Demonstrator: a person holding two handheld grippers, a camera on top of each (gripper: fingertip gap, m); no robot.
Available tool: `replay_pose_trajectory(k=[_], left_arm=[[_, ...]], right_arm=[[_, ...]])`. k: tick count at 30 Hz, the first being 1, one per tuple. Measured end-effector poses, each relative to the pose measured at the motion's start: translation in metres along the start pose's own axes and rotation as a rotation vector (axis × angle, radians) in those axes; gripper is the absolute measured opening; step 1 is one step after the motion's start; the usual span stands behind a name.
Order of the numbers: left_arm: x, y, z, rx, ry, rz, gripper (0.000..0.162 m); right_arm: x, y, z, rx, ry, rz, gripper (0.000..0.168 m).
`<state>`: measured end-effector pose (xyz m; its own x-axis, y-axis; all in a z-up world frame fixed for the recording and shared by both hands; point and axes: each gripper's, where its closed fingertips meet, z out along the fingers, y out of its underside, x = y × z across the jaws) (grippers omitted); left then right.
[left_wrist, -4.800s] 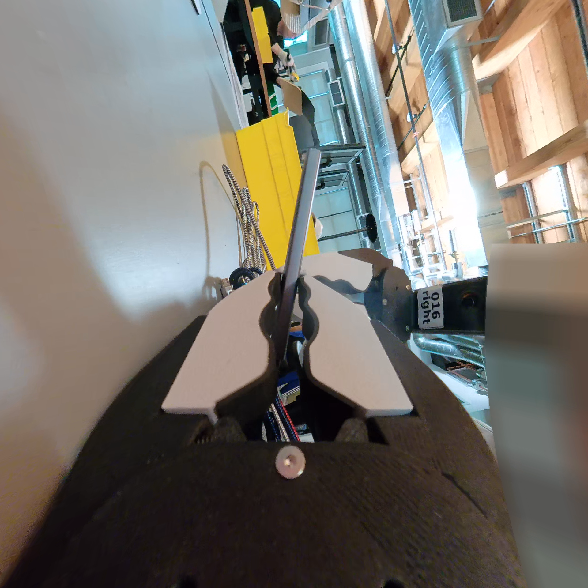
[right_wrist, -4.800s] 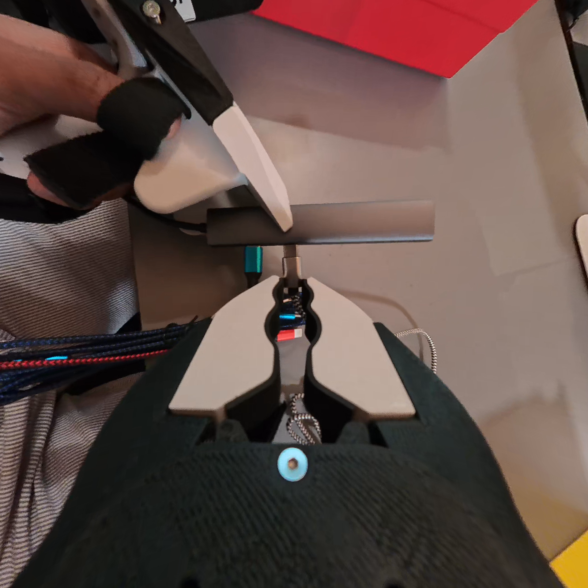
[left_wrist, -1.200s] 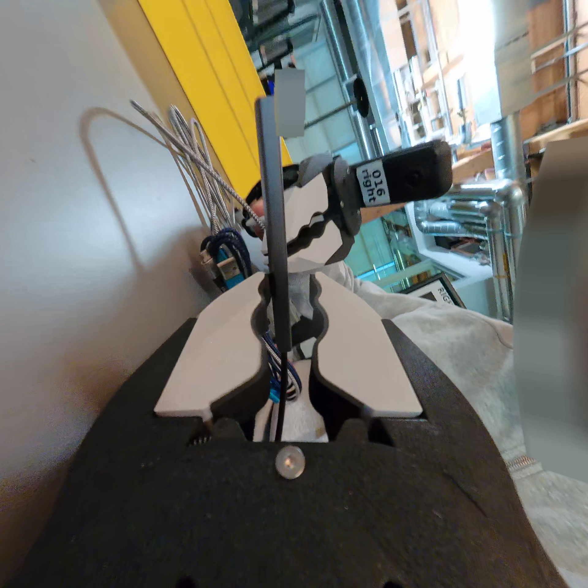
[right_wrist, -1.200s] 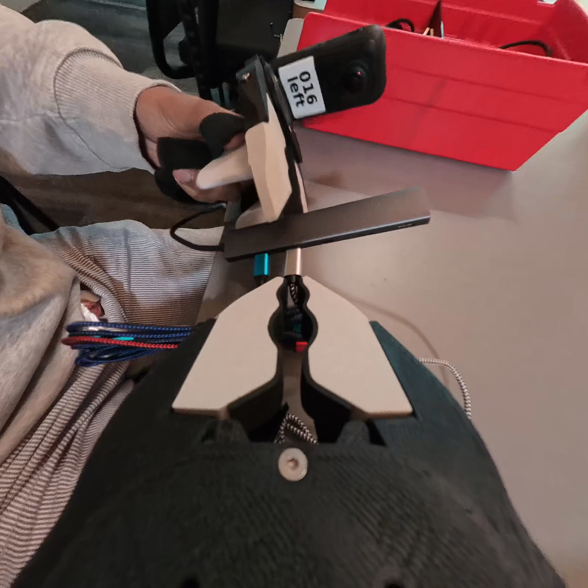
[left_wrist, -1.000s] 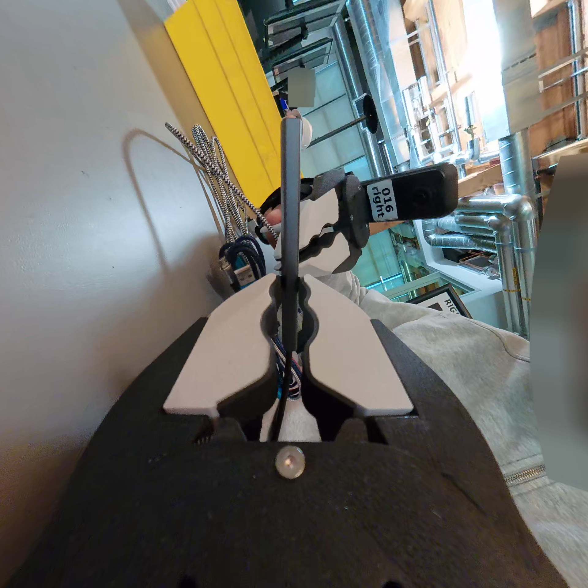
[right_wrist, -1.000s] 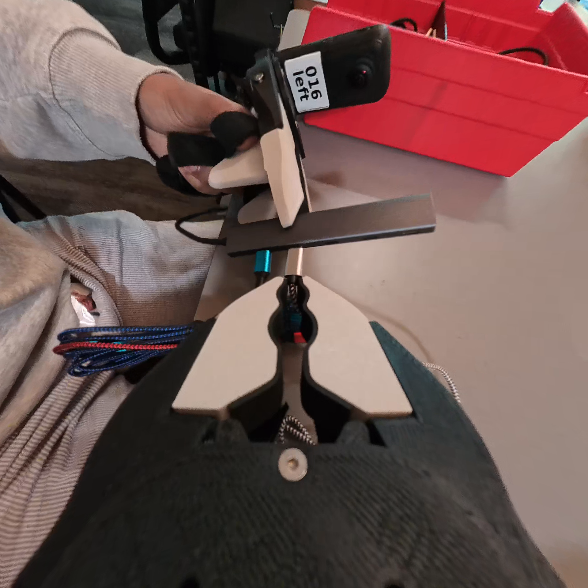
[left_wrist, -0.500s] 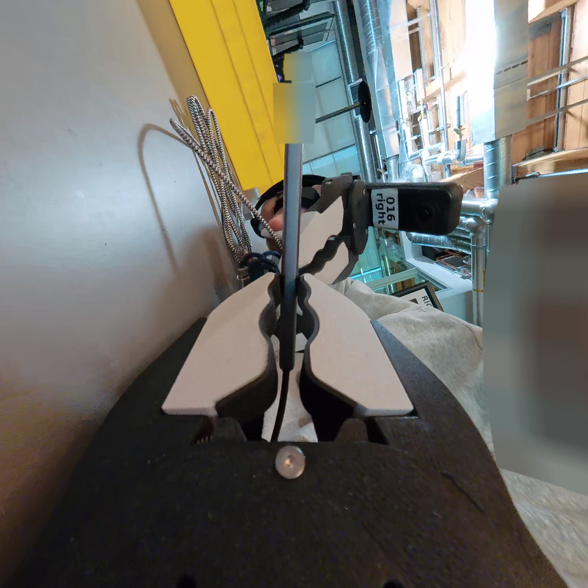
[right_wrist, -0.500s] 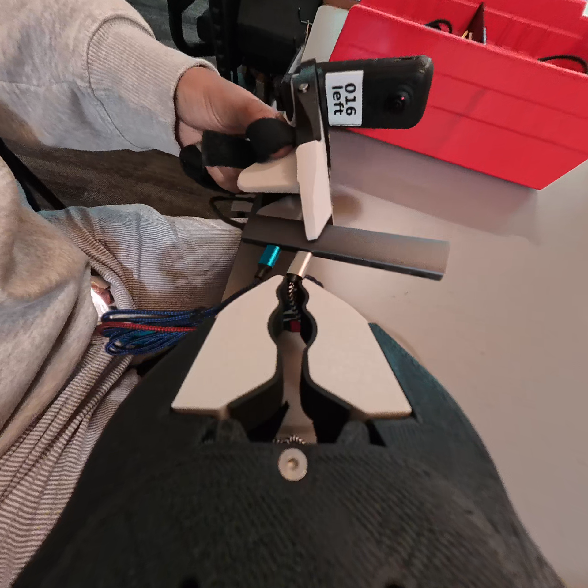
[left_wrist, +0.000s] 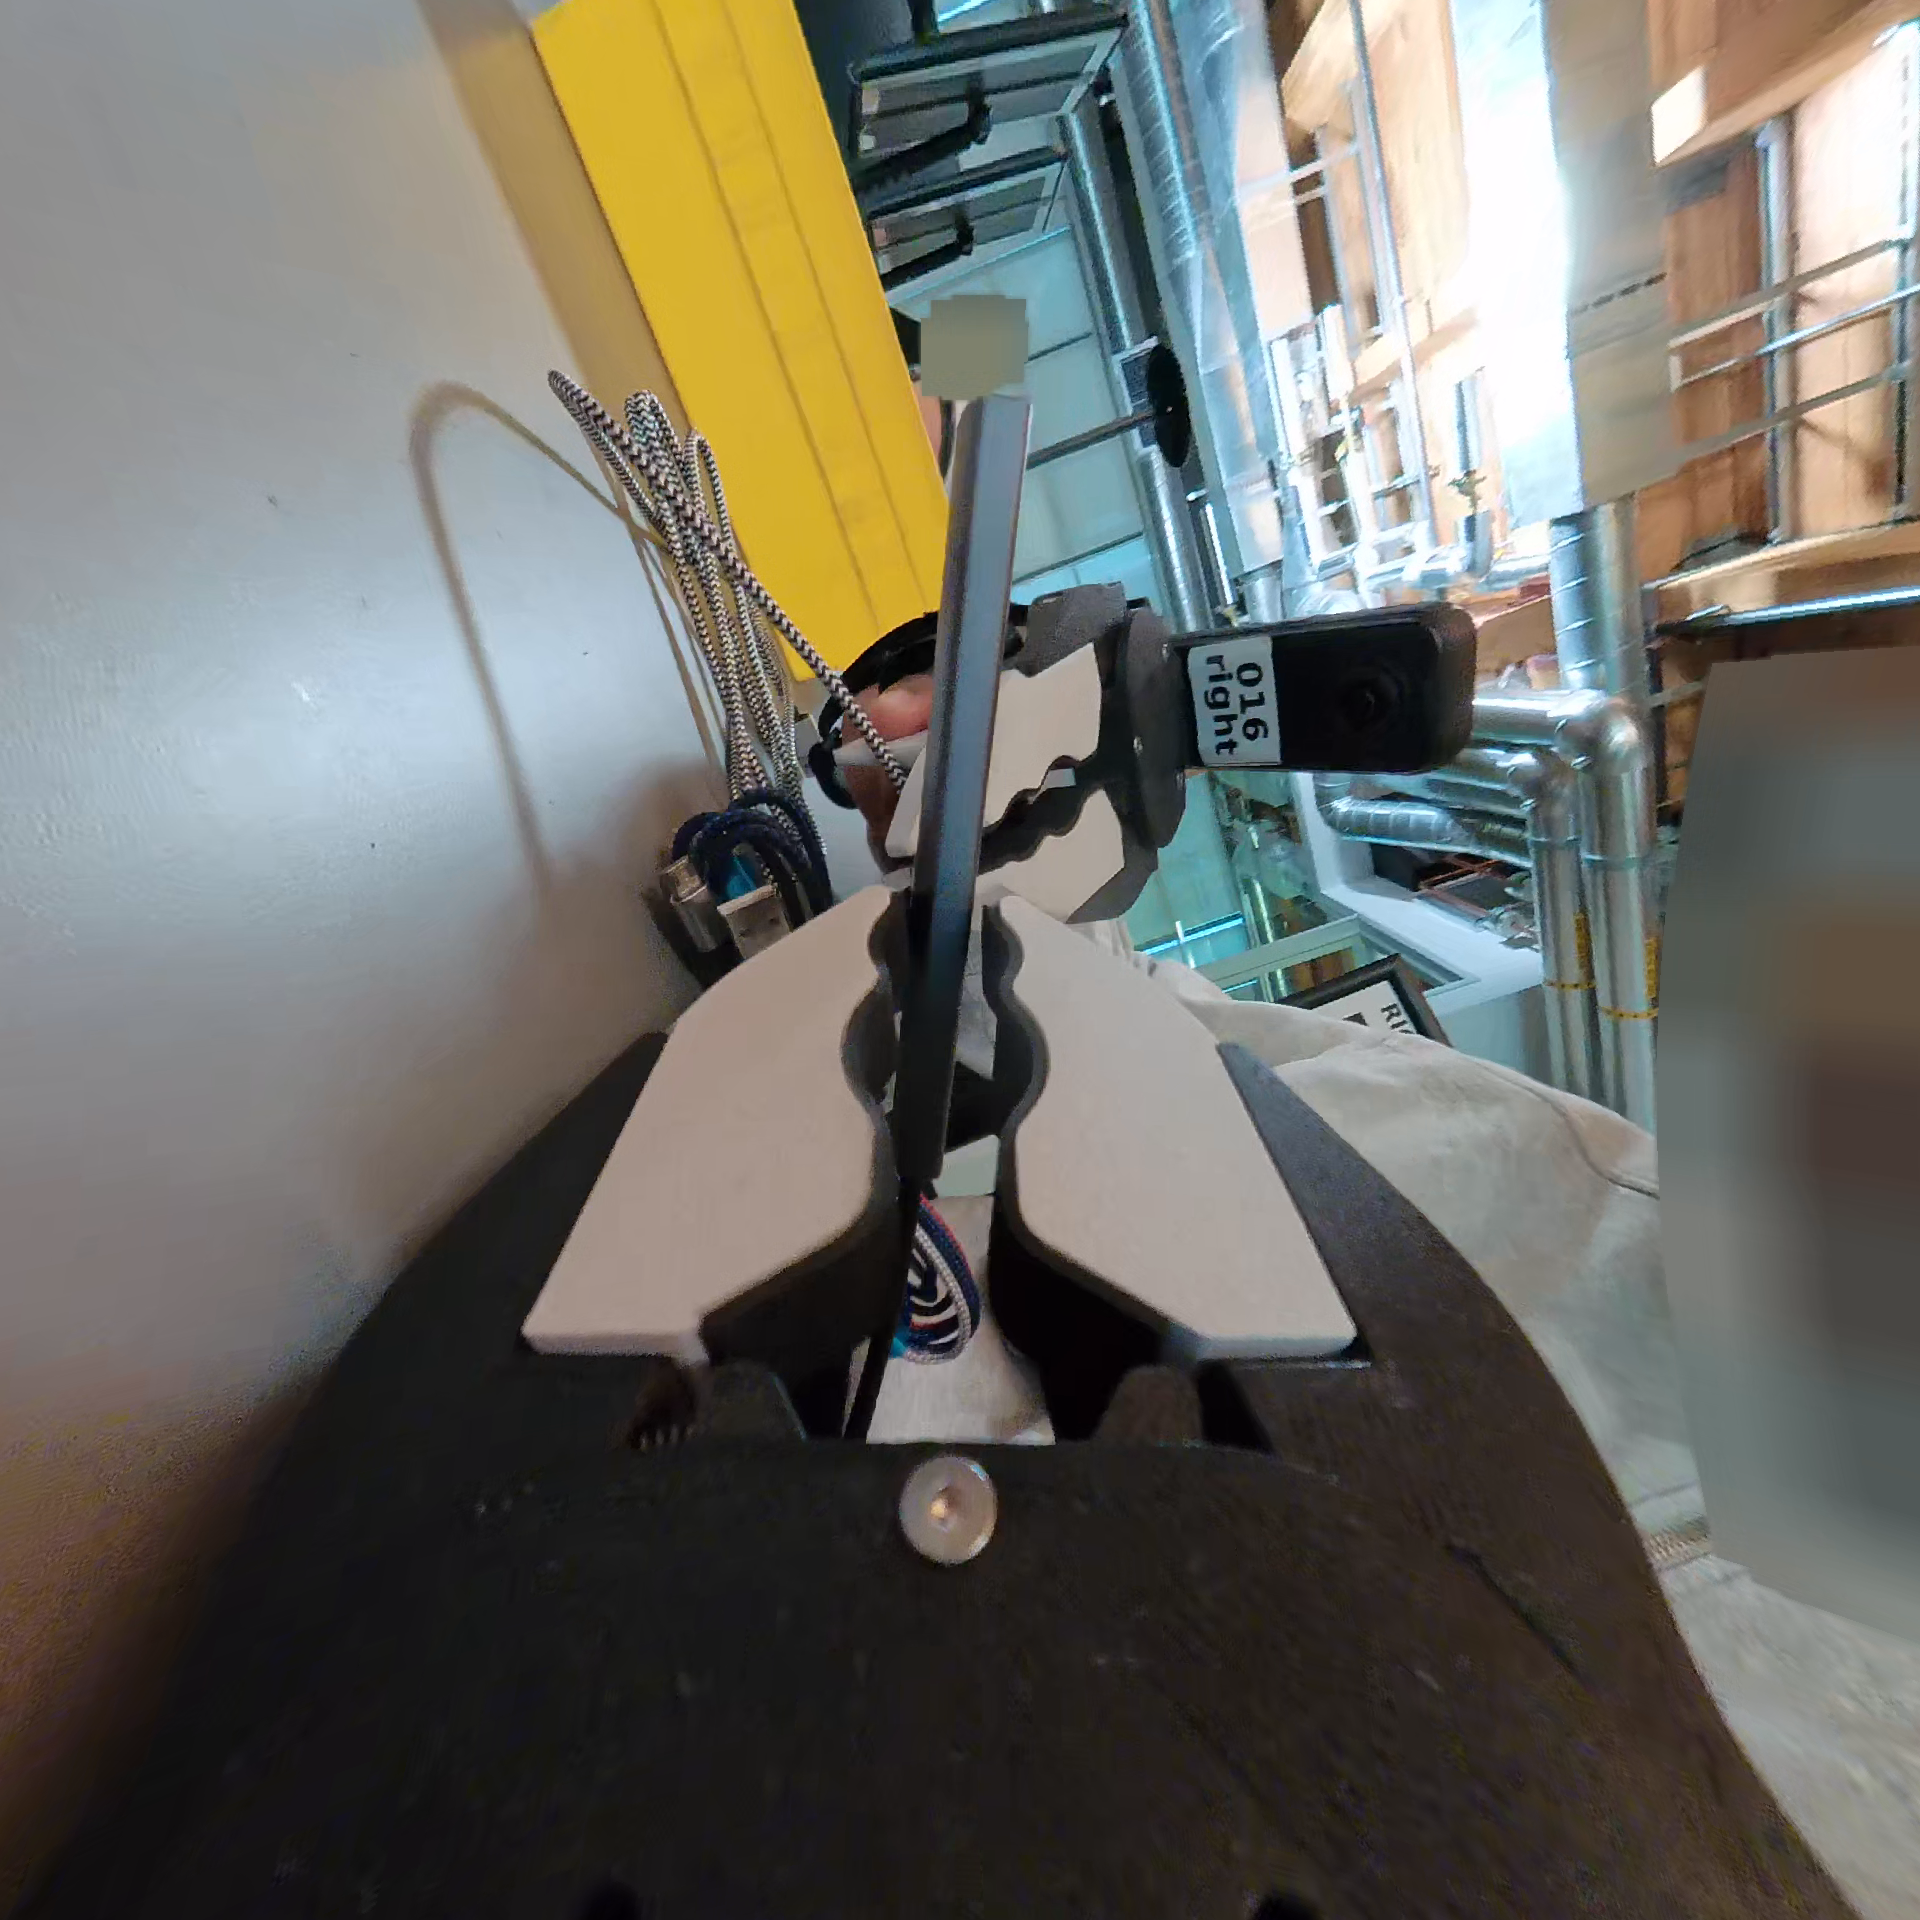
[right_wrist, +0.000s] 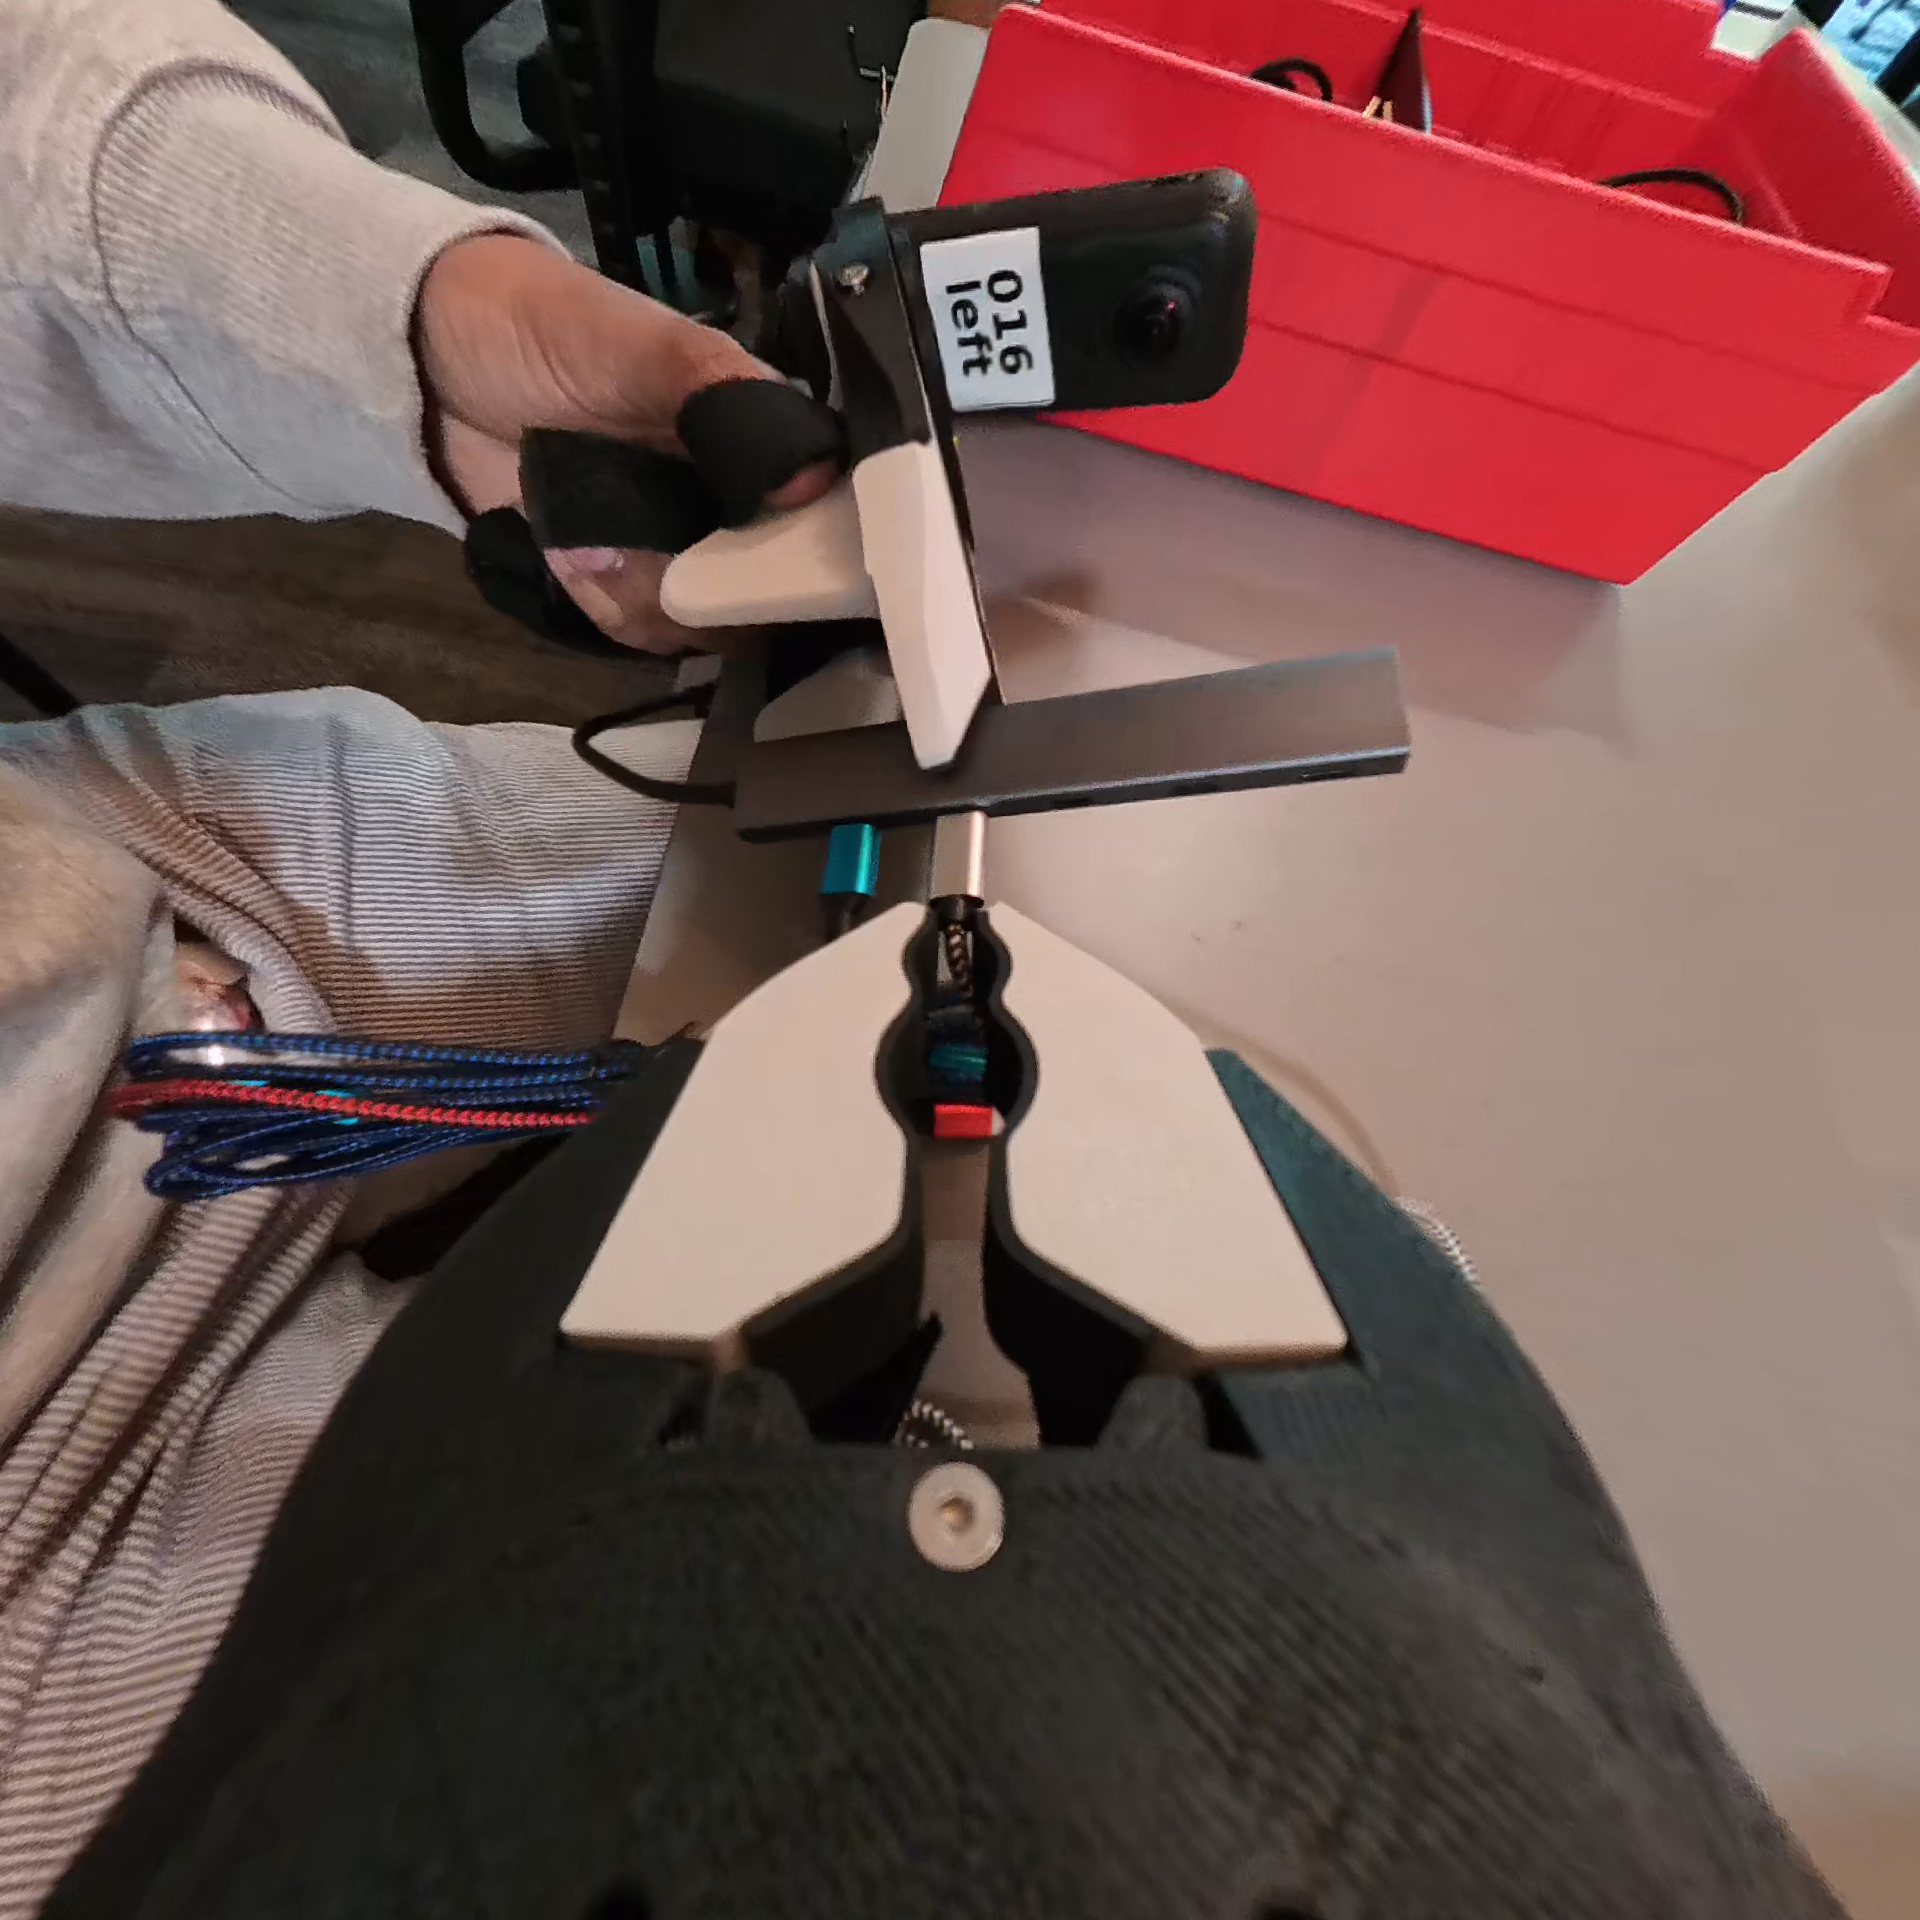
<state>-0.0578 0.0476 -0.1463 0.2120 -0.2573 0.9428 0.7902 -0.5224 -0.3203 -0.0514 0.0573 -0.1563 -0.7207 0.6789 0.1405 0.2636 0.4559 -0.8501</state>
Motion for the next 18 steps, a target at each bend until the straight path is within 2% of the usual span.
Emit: replay_pose_trajectory(k=[5, 8, 11, 13, 18], left_arm=[[0.002, -0.001, -0.001, 0.004, 0.028, -0.018, 0.015], [0.003, -0.004, -0.003, 0.019, 0.021, -0.004, 0.009], [0.003, -0.01, -0.006, 0.054, 0.004, 0.02, 0.01], [0.001, -0.016, -0.01, 0.099, -0.012, 0.02, 0.009], [-0.002, -0.023, -0.017, 0.149, 0.001, -0.022, 0.009]], right_arm=[[0.006, -0.008, 0.003, 0.001, 0.045, -0.02, 0.006], [0.01, -0.012, 0.005, 0.008, 0.053, -0.006, 0.008], [0.025, -0.015, 0.005, -0.014, 0.107, 0.017, 0.033], [0.037, -0.031, 0.001, 0.033, 0.145, 0.051, 0.034], [0.056, -0.096, -0.003, 0.216, 0.15, 0.1, 0.03]])
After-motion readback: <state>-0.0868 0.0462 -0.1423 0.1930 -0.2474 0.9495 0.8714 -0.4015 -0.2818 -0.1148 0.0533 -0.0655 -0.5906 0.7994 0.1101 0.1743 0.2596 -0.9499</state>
